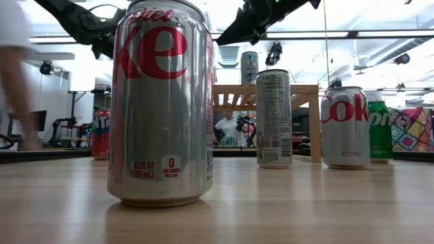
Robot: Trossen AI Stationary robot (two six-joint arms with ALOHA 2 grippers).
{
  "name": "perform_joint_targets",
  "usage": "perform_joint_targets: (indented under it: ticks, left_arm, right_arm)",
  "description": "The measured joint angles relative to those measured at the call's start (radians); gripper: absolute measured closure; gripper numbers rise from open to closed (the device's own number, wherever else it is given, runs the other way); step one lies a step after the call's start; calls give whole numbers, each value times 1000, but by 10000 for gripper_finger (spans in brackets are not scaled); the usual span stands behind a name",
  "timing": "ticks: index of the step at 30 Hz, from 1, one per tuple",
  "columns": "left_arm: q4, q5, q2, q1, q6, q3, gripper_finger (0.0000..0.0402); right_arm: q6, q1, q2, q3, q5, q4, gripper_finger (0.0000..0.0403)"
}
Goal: Place canned beverage on shelf
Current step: Put the middle left green soda can on the shelf
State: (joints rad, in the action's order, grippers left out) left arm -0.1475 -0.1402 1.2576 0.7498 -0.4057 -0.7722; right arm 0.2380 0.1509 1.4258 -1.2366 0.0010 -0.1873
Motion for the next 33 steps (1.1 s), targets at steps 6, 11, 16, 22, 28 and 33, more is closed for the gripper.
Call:
perform_joint_targets:
  ticks: [6, 11, 16, 22, 28, 33]
  left_arm:
    - [119, -7, -60, -1, -3, 0, 401]
    - [189, 74, -122, 1, -37, 0, 401]
    - [191, 224, -124, 2, -73, 0, 401]
    - [154, 234, -95, 3, -76, 0, 401]
    - [122, 234, -90, 3, -75, 0, 401]
    - [103, 232, -90, 3, -72, 0, 401]
  right_arm:
    - [14, 0, 0, 0, 0, 0, 394]
    - [26, 0, 0, 1, 0, 0, 394]
    - [27, 0, 0, 3, 0, 0, 394]
    - [25, 0, 0, 9, 0, 0, 394]
    - [25, 0, 2, 9, 0, -1, 394]
    - [25, 0, 2, 9, 0, -1, 394]
